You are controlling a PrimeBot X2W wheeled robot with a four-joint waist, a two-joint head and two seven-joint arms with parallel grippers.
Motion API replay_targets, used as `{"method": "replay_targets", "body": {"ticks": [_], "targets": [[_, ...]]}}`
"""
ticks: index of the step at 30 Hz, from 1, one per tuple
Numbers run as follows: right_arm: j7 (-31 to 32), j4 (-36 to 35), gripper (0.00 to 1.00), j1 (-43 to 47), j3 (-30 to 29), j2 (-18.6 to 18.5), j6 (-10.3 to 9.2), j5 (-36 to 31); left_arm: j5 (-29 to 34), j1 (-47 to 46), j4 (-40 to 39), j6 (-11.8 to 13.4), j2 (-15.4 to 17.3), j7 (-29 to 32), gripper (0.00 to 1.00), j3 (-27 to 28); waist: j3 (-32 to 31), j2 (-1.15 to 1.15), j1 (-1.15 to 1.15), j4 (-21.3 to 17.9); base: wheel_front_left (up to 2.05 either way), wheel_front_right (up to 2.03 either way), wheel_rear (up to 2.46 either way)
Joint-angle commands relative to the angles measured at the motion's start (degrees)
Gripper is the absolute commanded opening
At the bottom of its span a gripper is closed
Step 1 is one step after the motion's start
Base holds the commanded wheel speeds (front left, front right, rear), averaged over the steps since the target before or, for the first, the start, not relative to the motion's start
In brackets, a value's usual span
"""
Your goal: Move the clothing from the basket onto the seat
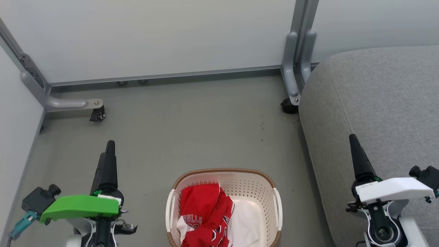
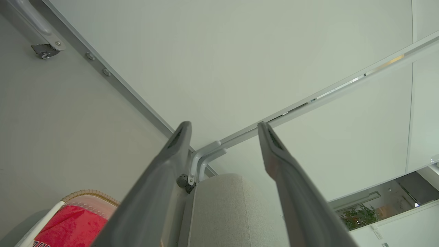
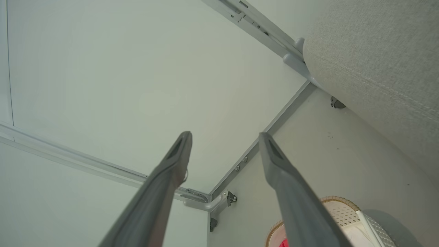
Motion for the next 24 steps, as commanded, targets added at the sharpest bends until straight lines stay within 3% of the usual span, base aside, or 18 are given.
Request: {"method": "replay_targets", "body": {"ticks": [1, 24], "targets": [[-0.7, -1.2, 1.0, -0.06, 0.39, -0.56, 0.03, -2.77, 2.7, -1.79, -1.14, -0.18, 0.31, -0.62, 1.0, -0.37, -0.02, 0.0, 0.0, 0.0, 0.0, 0.0, 0.0], [-4.95, -0.77, 1.0, 0.43, 3.33, -1.46, 0.03, -21.82, 24.18, -1.93, 0.16, -0.23, 0.9, -4.85, 1.0, -3.28, -0.1, 0.0, 0.0, 0.06, 0.0, 0.0, 0.0]]}}
